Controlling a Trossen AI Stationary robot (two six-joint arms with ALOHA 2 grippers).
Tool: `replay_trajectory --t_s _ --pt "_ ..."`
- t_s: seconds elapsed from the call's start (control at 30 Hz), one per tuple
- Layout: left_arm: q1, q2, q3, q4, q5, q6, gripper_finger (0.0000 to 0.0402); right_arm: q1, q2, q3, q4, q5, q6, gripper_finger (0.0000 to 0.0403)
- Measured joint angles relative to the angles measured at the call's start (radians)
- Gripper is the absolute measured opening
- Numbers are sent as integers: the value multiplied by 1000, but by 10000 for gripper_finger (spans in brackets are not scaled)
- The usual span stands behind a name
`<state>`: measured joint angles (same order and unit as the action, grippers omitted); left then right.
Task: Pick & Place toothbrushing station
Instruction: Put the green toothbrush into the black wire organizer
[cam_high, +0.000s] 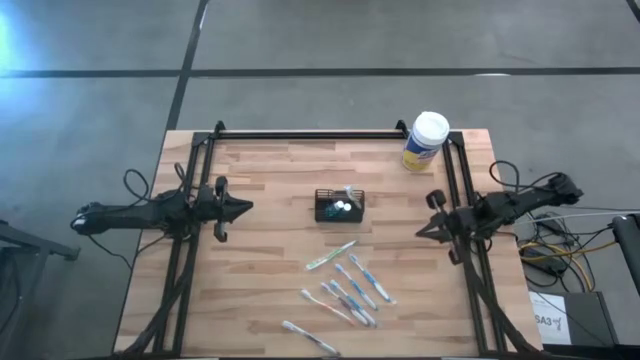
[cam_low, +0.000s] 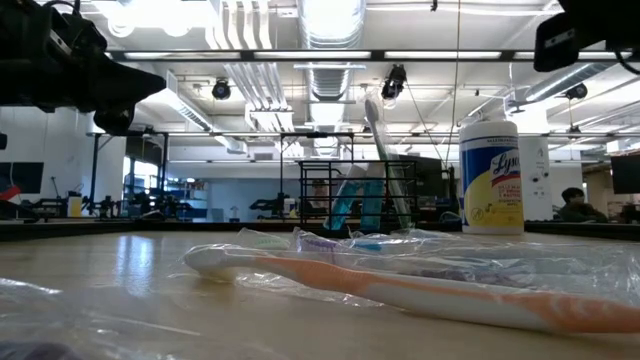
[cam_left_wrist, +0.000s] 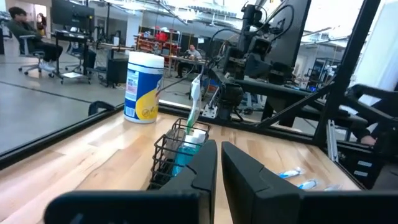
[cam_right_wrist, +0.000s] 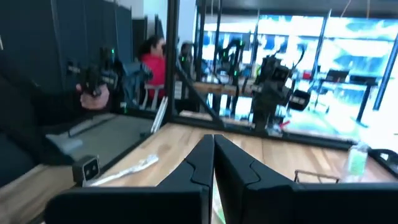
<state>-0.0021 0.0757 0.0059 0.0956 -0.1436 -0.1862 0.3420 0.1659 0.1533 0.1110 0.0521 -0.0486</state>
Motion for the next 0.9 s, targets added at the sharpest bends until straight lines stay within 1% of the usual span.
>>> replay_trajectory --t_s 0.07,0.2,0.3,0.43,0.53,0.63,0.7,0.8,0.9 --pt "0 0 0 1 -6 -3 28 0 -50 -24 0 1 -15 8" --pt "0 0 0 2 -72 -4 28 0 -124 -76 -1 1 -43 8" --pt "-1 0 4 10 -75 -3 26 0 -161 -118 0 4 -82 8" --pt "-5 11 55 10 -71 -2 7 0 -160 -144 -5 48 -124 8" --pt "-18 41 101 14 -78 6 5 -1 -153 -144 13 82 -120 8" --pt "-30 104 148 7 -132 16 3 -1 -151 -144 20 90 -120 8" --pt "-37 168 193 11 -166 21 3 0 -152 -144 30 90 -126 8" --pt "-52 303 279 6 -180 28 2 0 -151 -144 29 100 -158 8" --pt "-74 463 403 -20 -181 36 2 -1 -150 -144 26 122 -165 8"
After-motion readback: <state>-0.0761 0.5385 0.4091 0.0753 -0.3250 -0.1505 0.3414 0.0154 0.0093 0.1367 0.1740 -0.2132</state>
